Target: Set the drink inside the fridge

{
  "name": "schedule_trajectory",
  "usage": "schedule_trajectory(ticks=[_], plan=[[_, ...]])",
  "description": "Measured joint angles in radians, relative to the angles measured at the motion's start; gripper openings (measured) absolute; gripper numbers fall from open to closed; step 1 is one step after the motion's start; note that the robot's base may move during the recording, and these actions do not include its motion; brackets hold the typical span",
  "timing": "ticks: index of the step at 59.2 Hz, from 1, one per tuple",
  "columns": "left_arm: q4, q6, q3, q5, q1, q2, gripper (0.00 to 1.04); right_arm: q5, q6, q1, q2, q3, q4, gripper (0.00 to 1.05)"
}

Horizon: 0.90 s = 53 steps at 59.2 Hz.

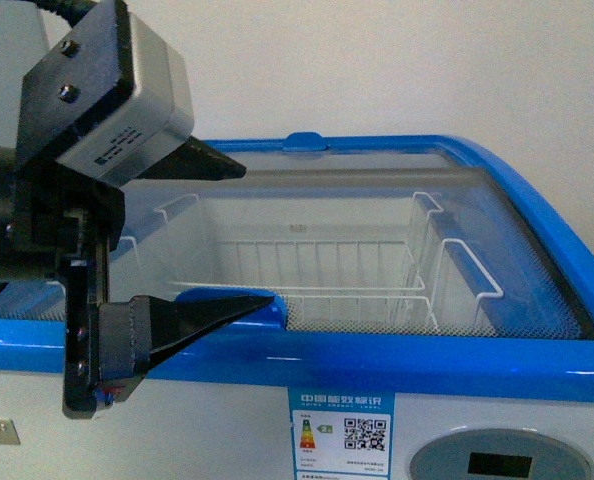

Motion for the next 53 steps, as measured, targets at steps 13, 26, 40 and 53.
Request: schedule_trajectory(ticks=[13,26,40,53], plan=[[-0.161,0.207,0.095,0.0,-0.009,0.061,0.97,0.0,0.0,0.0,0.0,0.0,0.0,0.42],[-0.218,0.291,0.162,-0.015,0.006,0.102,0.97,0.0,0.0,0.0,0.0,0.0,0.0,0.42],[-0.262,0.339,0.224,-0.02,0.048,0.172,0.97,0.0,0.0,0.0,0.0,0.0,0.0,0.42],[-0.218,0.306,0.312,0.004,0.05,0.255,0.97,0.0,0.0,0.0,0.0,0.0,0.0,0.42]])
